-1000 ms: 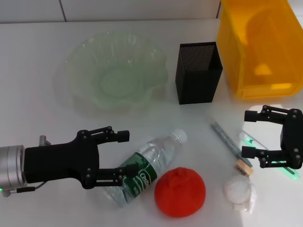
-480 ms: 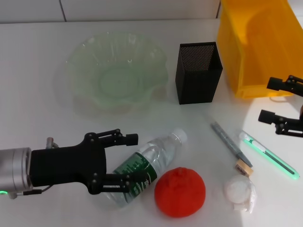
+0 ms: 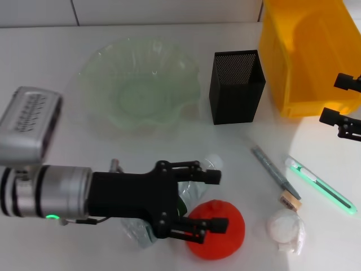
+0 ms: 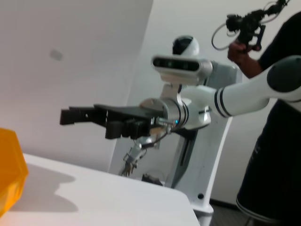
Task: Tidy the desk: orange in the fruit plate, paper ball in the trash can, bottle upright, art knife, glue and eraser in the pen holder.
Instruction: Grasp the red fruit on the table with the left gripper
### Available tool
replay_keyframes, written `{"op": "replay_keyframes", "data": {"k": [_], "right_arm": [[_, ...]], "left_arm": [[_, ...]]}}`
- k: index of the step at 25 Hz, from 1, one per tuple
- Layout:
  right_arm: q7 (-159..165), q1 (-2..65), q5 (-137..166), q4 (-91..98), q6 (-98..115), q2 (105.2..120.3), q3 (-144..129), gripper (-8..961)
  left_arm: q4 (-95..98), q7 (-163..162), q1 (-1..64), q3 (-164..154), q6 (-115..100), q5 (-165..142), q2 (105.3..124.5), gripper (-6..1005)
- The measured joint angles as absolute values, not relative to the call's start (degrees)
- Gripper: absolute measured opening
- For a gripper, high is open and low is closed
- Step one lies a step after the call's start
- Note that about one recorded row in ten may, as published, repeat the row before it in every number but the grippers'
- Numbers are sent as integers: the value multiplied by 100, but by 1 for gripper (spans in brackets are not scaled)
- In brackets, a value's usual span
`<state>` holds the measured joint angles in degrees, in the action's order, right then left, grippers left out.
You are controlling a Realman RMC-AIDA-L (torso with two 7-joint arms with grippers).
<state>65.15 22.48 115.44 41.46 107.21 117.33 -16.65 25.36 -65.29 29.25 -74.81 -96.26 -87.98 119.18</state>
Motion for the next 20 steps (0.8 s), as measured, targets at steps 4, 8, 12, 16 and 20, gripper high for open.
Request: {"op": "replay_keyframes", "data": {"k": [4,8,12,16,20], "right_arm": [[6517,2264,11541,4138,10660,11734,-1666,825],[6520,2272,11539,4117,10614,11734,-1691,823],[6521,2307,11539,4112,10607,11743,-1697,822],[6522,2329,11539,4123,10607,11743,-1697,820],[6521,2349,11559,4142,10608,11736,-1704,819]], "left_arm": [[2372,-6526,3163,-8374,-9086,-8227,11919,828],[2594,-6530,3154,-9278,-8508,-7772,11918,827],[2597,-6558,3167,-9499,-8183,-7757,11918,773],[2637,-6559,3131,-9580,-7940,-7754,11923,680],[2667,-6535,3125,-9689,-7863,-7764,11924,627]]}}
